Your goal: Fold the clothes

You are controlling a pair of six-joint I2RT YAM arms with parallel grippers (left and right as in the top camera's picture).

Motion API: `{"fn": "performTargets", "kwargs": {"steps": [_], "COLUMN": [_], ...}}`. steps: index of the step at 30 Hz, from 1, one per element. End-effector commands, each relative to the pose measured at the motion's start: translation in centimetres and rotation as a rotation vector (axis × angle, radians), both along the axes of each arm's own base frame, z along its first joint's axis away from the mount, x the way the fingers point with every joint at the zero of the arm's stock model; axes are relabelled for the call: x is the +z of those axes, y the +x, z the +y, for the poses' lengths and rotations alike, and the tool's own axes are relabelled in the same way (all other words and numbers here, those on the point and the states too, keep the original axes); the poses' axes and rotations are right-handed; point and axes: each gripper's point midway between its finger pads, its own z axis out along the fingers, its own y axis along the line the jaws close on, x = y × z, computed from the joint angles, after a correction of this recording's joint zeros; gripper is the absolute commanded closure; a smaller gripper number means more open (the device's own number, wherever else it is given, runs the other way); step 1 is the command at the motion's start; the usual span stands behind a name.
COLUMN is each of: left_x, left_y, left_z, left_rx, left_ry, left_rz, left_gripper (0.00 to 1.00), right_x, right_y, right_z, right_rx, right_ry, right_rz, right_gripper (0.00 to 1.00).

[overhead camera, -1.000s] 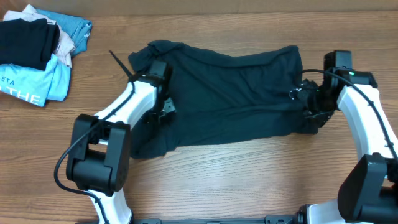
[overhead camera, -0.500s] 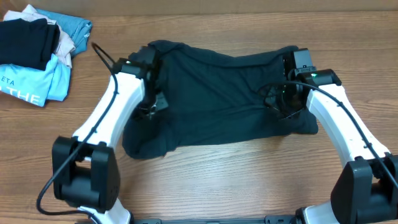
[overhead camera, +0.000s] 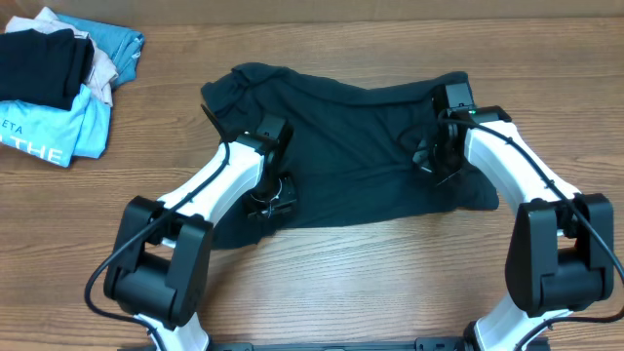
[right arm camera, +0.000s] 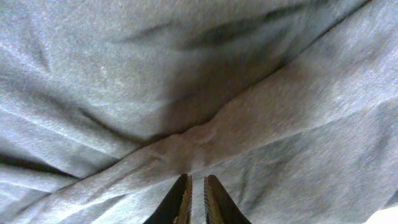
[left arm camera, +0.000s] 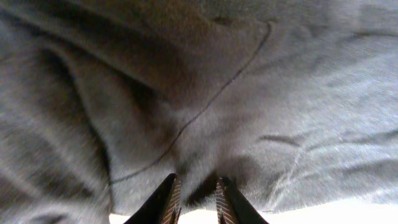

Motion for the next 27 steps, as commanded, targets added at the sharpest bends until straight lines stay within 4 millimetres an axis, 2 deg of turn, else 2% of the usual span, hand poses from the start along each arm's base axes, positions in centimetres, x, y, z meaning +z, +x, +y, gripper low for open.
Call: {"fn": "performTargets", "kwargs": {"steps": [1, 5, 8, 12, 15, 20, 23, 27], "left_x": [-2.1, -3.4, -3.6, -3.6, -3.5, -3.4, -3.5, -3.5], "left_y": [-0.4, -0.7, -0.7, -0.7, -0.6, 0.0, 0.2, 0.4], "left_z": [0.1, 0.4, 1.0, 2.9, 4.9, 9.8, 12.8, 15.6], "left_rx": [0.021, 0.025, 0.025, 0.045, 0.066, 0.124, 0.148, 0.142], "left_ry": [0.013, 0.027, 0.030, 0.047, 0.078, 0.072, 0.103, 0.136], "left_rz": [0.049, 0.083, 0.096, 0.119, 0.131, 0.151, 0.145, 0.136], "left_gripper": [0.81, 0.88, 0.89, 0.89, 0.89, 0.88, 0.87, 0.85], "right_x": [-0.8, -1.2, -2.5, -4.7, -4.8, -4.8, -4.8, -4.8], "right_y": [0.0, -0.2, -0.7, -1.3, -1.4, -1.8, -1.8, -2.7], "right_z": [-1.2, -2.1, -2.8, -3.8, -4.5, -6.7, -6.8, -7.2], "right_rx": [-0.025, -0.049, -0.062, -0.083, -0.084, -0.118, -0.121, -0.122], "right_ry": [-0.022, -0.024, -0.028, -0.036, -0.036, -0.040, -0.040, -0.063], "right_rz": [0.019, 0.038, 0.083, 0.145, 0.151, 0.167, 0.167, 0.203], "right_gripper": [0.96, 0.96, 0.96, 0.96, 0.96, 0.96, 0.96, 0.96]}}
